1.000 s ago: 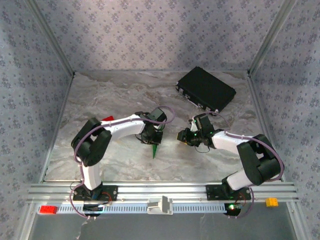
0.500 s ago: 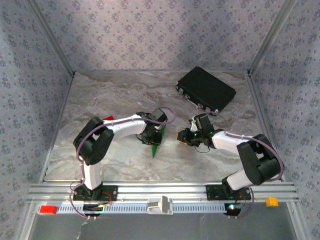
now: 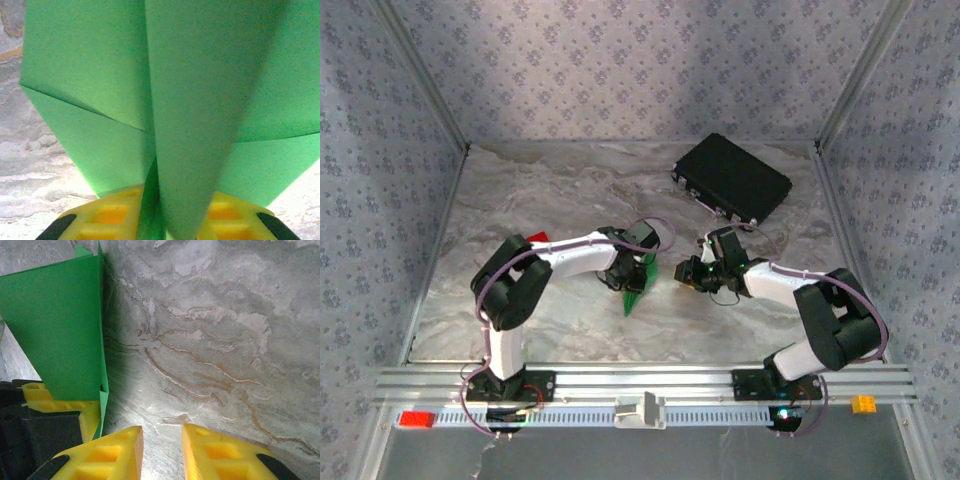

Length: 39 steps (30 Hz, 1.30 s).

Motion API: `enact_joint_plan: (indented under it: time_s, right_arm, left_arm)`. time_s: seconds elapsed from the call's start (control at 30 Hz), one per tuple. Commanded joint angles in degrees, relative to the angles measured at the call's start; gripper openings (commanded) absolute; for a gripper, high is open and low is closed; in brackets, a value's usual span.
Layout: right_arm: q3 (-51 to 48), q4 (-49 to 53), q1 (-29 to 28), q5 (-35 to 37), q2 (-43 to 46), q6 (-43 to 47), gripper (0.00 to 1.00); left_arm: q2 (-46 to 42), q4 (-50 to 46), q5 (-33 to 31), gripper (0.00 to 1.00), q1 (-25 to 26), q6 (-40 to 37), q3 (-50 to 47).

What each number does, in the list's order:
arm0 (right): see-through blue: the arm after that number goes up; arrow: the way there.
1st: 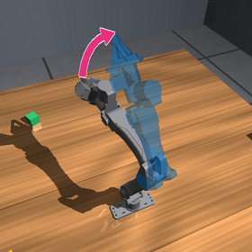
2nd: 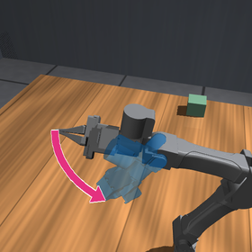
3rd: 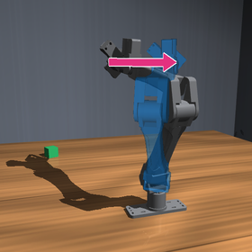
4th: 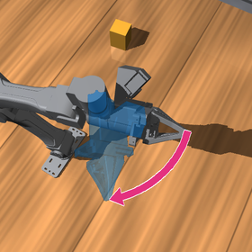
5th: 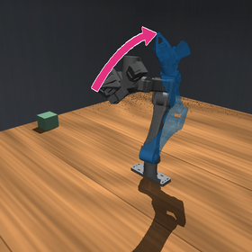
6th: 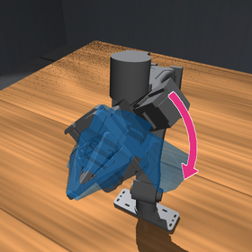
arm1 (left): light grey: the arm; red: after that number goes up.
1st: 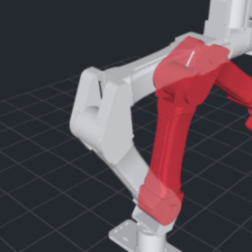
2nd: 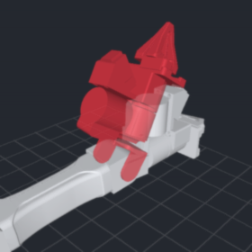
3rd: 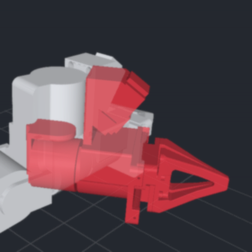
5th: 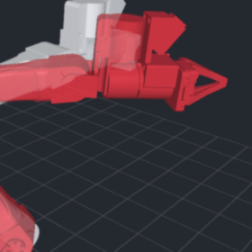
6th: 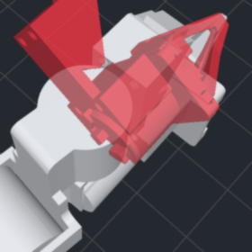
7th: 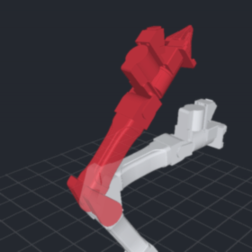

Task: Fold a paper plane with a square sheet of paper (pick it up from the middle)
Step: Move the paper plane to the center of the table.

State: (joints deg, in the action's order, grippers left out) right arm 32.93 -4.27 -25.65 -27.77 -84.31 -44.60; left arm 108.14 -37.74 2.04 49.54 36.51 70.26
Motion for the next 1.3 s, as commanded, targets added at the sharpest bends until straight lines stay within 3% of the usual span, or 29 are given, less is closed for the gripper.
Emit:
enact_joint_plan:
  time_s: [0.0, 1.27]
  right_arm:
    - [-0.02, 1.25, -0.23, 0.98, -0.18, -0.1, 0.28]
    - [-0.19, 1.79, 0.17, 0.9, 1.29, 0.09, 0.28]
  left_arm:
    - [2.94, -2.78, -2.74, 0.26, 0.88, 1.28, -0.06]
    - [7.75, -7.69, -6.83, 0.33, 2.57, 13.34, 6.9]
